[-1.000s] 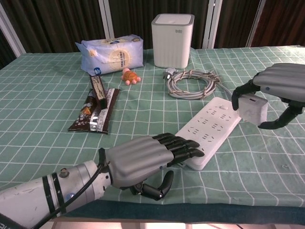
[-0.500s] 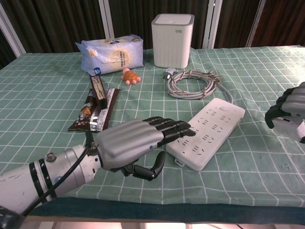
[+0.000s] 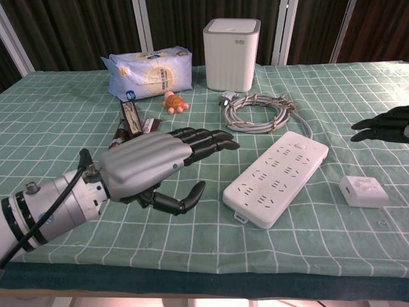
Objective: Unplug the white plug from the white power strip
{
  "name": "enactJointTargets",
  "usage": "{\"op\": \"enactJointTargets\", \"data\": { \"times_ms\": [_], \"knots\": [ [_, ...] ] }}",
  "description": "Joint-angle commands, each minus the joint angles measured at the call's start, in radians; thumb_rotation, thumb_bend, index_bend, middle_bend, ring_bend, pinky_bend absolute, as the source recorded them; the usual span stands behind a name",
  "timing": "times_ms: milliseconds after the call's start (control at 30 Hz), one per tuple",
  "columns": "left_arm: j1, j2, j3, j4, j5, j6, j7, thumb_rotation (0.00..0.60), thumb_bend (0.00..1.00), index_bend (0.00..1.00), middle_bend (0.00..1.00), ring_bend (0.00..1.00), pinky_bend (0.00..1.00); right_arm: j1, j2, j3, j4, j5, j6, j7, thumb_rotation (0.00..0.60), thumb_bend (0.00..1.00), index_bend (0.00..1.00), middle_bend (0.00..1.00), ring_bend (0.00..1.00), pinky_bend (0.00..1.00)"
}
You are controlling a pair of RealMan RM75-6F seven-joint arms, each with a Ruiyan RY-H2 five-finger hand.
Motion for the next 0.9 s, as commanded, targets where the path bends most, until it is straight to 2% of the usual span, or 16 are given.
{"op": "enactJointTargets", "data": {
  "times_ms": [33, 133, 233, 367, 467, 533, 667, 733, 800, 900],
  "knots": [
    [0.023, 0.058, 0.006, -0.041, 0.015, 0.044, -0.005, 0.303, 0.62, 0.00, 0.00, 0.00, 0.09, -0.031, 0.081, -0.007, -0.069, -0.012, 0.053, 0.039, 0.600, 0.16, 0.00, 0.00, 0.00, 0.16],
    [0.053, 0.126, 0.015, -0.083, 0.031, 0.101, 0.001, 0.295, 0.61, 0.00, 0.00, 0.00, 0.09, -0.074, 0.140, -0.016, -0.113, -0.017, 0.121, 0.065, 0.600, 0.16, 0.00, 0.00, 0.00, 0.15],
    [0.109, 0.227, 0.033, -0.139, 0.026, 0.169, 0.014, 0.262, 0.61, 0.00, 0.00, 0.00, 0.10, -0.154, 0.212, -0.028, -0.163, 0.012, 0.216, 0.076, 0.600, 0.16, 0.00, 0.00, 0.00, 0.12],
    [0.204, 0.352, 0.069, -0.194, 0.005, 0.266, 0.018, 0.366, 0.62, 0.00, 0.00, 0.00, 0.10, -0.295, 0.250, -0.027, -0.142, 0.050, 0.410, 0.150, 0.600, 0.16, 0.00, 0.00, 0.00, 0.11],
    [0.293, 0.405, 0.099, -0.173, -0.003, 0.359, 0.015, 0.408, 0.62, 0.00, 0.00, 0.00, 0.10, -0.410, 0.202, 0.002, -0.068, 0.127, 0.552, 0.174, 0.600, 0.16, 0.00, 0.00, 0.00, 0.10],
    [0.365, 0.406, 0.108, -0.124, -0.017, 0.438, 0.015, 0.443, 0.62, 0.00, 0.00, 0.00, 0.11, -0.485, 0.120, 0.041, 0.028, 0.191, 0.642, 0.183, 0.600, 0.16, 0.00, 0.00, 0.00, 0.08],
    [0.442, 0.383, 0.098, -0.025, -0.028, 0.529, -0.039, 0.536, 0.60, 0.00, 0.00, 0.00, 0.11, -0.556, 0.023, 0.081, 0.160, 0.259, 0.670, 0.323, 0.600, 0.15, 0.00, 0.00, 0.00, 0.06],
    [0.449, 0.394, 0.094, -0.026, -0.020, 0.539, -0.072, 0.567, 0.58, 0.00, 0.00, 0.00, 0.11, -0.572, -0.005, 0.091, 0.211, 0.273, 0.654, 0.391, 0.600, 0.15, 0.00, 0.00, 0.00, 0.05],
    [0.450, 0.409, 0.092, -0.031, -0.019, 0.527, -0.118, 0.567, 0.58, 0.00, 0.00, 0.00, 0.11, -0.574, -0.006, 0.084, 0.246, 0.269, 0.614, 0.414, 0.600, 0.15, 0.00, 0.00, 0.00, 0.03],
    [0.445, 0.425, 0.093, -0.043, -0.023, 0.496, -0.153, 0.568, 0.57, 0.00, 0.00, 0.00, 0.11, -0.577, -0.006, 0.093, 0.263, 0.258, 0.617, 0.450, 0.600, 0.15, 0.00, 0.00, 0.00, 0.02]
  ]
}}
